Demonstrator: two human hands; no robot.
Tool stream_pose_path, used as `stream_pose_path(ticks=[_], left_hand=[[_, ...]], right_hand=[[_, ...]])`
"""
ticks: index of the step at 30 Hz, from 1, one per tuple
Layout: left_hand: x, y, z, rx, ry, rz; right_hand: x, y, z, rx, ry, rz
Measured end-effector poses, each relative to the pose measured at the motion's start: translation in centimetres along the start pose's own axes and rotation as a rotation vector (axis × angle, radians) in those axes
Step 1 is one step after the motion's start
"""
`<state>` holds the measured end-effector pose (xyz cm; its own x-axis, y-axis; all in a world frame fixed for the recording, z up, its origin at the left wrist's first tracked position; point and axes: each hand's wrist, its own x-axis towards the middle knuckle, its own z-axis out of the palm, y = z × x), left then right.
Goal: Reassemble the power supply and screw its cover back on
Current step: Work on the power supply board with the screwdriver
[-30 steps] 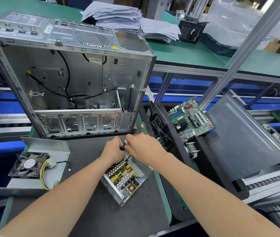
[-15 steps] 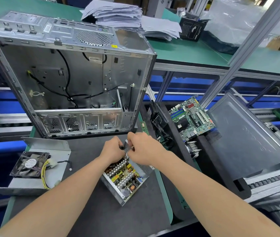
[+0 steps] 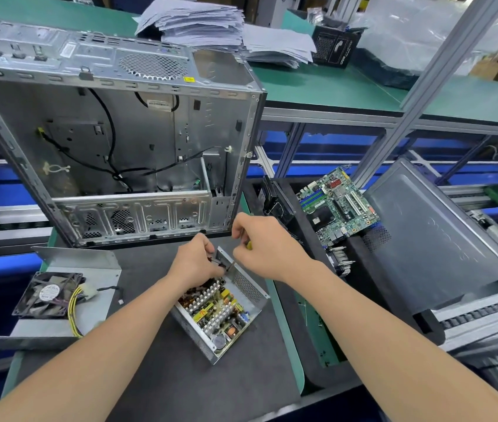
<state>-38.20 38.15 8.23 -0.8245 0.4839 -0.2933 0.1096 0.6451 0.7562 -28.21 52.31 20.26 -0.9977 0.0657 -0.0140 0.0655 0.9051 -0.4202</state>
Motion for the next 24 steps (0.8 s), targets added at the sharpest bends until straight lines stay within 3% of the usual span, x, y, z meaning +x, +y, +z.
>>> stream_pose_path(ticks=[7,15,24], left_hand=[[-0.6,-0.3,-0.7,-0.075,0.116,0.027],[-0.7,-0.7,-0.6,-0.084,0.141,0.048],[-1.1,0.0,-0.2,-0.022,0.057,0.112]], right_hand=[[-0.5,0.6,-0.4,0.063,0.016,0.027],[-0.9,1.4,-0.7,0.098,0.014,0.042],[-1.2,1.2,-0.9,0.155,0.100,0.015]])
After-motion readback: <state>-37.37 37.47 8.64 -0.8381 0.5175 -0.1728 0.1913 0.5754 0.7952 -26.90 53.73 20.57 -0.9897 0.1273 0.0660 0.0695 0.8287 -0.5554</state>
